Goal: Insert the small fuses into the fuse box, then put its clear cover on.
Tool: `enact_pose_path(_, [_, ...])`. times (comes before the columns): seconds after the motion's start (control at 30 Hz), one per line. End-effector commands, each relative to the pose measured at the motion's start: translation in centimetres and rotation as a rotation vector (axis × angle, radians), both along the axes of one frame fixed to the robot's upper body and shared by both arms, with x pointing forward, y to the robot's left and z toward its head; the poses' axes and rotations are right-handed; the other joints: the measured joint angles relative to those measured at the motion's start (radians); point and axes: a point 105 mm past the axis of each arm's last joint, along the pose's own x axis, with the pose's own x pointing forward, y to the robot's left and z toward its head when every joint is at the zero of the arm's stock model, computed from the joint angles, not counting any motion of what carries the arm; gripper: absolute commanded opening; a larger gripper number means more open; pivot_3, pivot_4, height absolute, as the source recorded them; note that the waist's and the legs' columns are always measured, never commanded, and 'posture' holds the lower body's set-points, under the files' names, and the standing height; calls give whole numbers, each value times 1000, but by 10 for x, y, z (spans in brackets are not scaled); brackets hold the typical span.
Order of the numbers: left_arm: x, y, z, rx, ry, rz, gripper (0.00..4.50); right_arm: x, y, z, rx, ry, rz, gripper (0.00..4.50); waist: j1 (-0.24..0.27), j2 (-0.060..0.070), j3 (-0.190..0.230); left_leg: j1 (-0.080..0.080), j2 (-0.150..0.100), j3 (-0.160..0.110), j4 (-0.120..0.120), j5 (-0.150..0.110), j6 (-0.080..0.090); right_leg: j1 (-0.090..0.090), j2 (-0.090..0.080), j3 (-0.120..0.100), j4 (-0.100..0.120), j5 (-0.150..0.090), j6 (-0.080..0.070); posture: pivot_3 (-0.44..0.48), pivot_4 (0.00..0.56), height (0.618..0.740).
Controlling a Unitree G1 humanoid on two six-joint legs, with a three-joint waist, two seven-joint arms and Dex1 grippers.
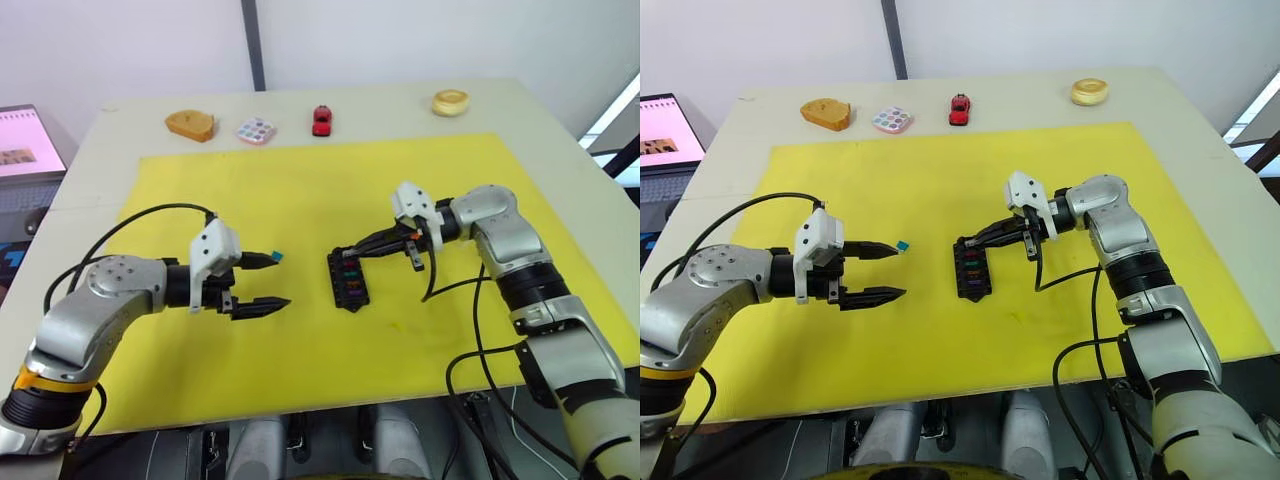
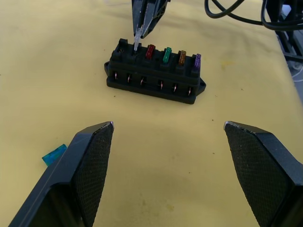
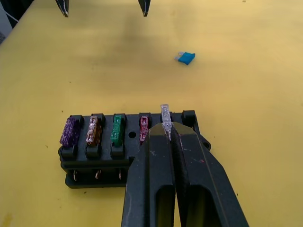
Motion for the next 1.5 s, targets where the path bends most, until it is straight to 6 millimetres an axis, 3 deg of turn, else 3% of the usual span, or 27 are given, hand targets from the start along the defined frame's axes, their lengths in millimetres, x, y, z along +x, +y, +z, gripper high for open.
enact_pose_path(0.03, [-2,-3,7,-7,-33,-17,3909,0,2,5,13,-23,8,0,1,0,0,0,0,0,0,0,0,0,0,0,0,0,0,0,150,740])
enact_pose_path(0.43, [2,-14,17,-6,-70,-29,3909,1,6,-2,-7,-18,2,0,1,0,0,0,0,0,0,1,1,1,0,0,0,0,0,0,150,740])
enact_pose_path(0.67, [1,-14,17,-9,-63,-29,3909,3,4,-14,-70,-22,-18,0,1,0,0,2,0,0,0,1,1,2,0,0,0,0,0,0,150,740])
enact_pose_path(0.87, [2,-13,16,-11,-61,-25,3909,0,3,-20,-118,1,-6,0,1,0,0,15,0,0,-2,-1,-2,13,0,0,-1,-2,1,0,150,740])
enact_pose_path(1.5, [4,-5,8,2,-50,10,3909,0,3,-32,-178,-23,-6,0,0,0,0,16,0,-1,-2,-1,-2,13,-1,0,0,-3,-1,0,150,740])
